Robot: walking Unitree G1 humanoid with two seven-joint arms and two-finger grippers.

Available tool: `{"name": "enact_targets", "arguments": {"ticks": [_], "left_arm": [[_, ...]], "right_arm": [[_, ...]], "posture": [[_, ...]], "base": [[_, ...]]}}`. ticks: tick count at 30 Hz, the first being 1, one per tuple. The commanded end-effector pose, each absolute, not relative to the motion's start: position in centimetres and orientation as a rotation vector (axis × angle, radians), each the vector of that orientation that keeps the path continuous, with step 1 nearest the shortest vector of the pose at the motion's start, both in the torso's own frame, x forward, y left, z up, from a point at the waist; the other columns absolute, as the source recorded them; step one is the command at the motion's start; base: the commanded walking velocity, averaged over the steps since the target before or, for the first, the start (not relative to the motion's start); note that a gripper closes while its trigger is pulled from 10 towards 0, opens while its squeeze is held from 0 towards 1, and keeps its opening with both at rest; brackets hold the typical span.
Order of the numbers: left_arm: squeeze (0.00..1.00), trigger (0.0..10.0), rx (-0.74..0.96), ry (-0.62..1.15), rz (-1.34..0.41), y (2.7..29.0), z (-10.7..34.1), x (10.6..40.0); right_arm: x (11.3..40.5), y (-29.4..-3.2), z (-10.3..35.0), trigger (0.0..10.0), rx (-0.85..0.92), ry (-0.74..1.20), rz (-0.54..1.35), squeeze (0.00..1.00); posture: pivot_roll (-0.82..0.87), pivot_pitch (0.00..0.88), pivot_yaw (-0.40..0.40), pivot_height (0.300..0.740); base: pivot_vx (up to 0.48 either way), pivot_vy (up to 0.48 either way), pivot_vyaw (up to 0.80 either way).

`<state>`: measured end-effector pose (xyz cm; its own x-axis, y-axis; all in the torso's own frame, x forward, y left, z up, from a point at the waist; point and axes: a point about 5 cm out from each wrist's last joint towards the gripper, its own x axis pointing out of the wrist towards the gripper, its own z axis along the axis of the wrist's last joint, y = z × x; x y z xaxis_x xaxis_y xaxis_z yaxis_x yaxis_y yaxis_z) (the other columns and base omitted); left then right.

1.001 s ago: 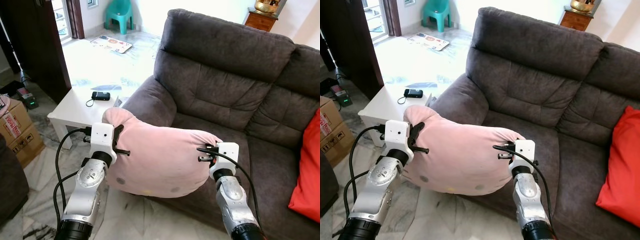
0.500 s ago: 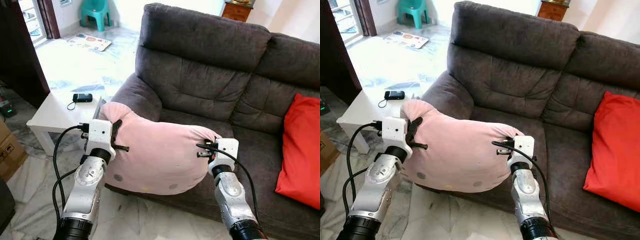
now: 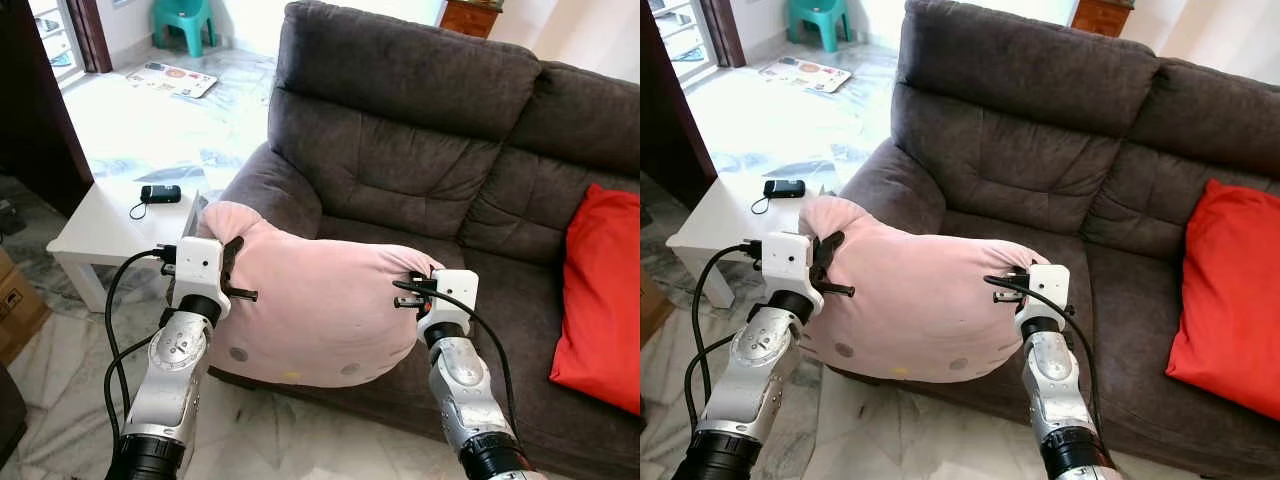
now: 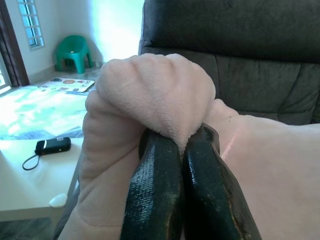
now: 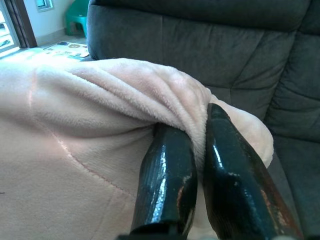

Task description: Move the pillow to the sofa from floor

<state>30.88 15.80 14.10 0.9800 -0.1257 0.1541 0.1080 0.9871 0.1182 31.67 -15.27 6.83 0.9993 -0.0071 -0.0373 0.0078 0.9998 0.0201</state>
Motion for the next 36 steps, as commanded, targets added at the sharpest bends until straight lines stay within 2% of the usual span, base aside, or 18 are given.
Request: {"name": "enact_targets", "arguments": {"ticks": [1,11,14,21,29,36], "left_arm": [[0.0,10.0,0.113,-0.216,-0.113,15.67,15.18,31.28],[0.0,10.0,0.114,-0.222,-0.117,15.62,15.25,31.26],[0.0,10.0,0.114,-0.224,-0.115,15.64,15.24,31.25],[0.0,10.0,0.118,-0.23,-0.116,15.66,15.42,31.31],[0.0,10.0,0.117,-0.23,-0.121,15.7,15.4,31.21],[0.0,10.0,0.107,-0.238,-0.139,15.44,15.6,31.22]], "right_arm": [[32.38,-17.0,8.64,10.0,0.028,-0.052,-0.082,0.0],[32.45,-17.1,8.68,10.0,0.013,-0.051,-0.081,0.0],[32.46,-17.08,8.72,10.0,0.012,-0.052,-0.081,0.0],[32.49,-17.09,8.61,10.0,0.015,-0.046,-0.084,0.0],[32.48,-16.95,8.53,10.0,0.019,-0.044,-0.088,0.0],[32.46,-17.2,8.52,10.0,0.016,-0.045,-0.099,0.0]], "posture": [[0.22,0.0,-0.173,0.74],[0.21,0.0,-0.177,0.74],[0.22,0.0,-0.176,0.74],[0.22,0.0,-0.177,0.74],[0.22,0.0,-0.171,0.74],[0.22,0.0,-0.166,0.74]], "base": [[0.0,-0.251,-0.72],[0.0,0.0,-0.72],[0.0,-0.48,-0.72],[0.0,0.0,-0.71],[0.0,-0.425,-0.71],[0.0,-0.109,-0.7]]}}
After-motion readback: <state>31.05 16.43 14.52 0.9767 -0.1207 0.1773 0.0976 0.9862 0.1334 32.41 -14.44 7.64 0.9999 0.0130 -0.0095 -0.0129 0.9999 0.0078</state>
